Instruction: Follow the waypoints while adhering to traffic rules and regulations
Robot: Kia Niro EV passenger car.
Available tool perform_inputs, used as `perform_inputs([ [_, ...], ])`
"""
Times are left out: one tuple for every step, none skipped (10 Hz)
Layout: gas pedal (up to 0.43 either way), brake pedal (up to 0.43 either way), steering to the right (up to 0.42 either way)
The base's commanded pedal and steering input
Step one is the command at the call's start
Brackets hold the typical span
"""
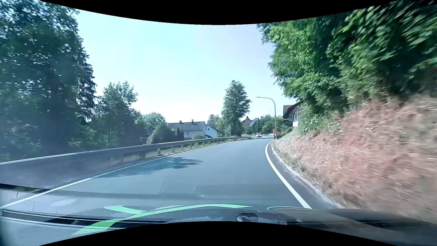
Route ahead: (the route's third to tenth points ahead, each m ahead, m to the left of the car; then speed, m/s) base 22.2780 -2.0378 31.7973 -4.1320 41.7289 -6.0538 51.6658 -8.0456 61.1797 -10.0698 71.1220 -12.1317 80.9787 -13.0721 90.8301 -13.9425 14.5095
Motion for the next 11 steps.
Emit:
perform_inputs([
  [0.087,0.000,0.047],
  [0.087,0.000,0.047],
  [0.087,0.000,0.047],
  [0.087,0.000,0.047],
  [0.087,0.000,0.047],
  [0.087,0.000,0.047],
  [0.098,0.000,0.046],
  [0.098,0.000,0.045],
  [0.098,0.000,0.042],
  [0.110,0.000,0.040],
  [0.110,0.000,0.039],
])
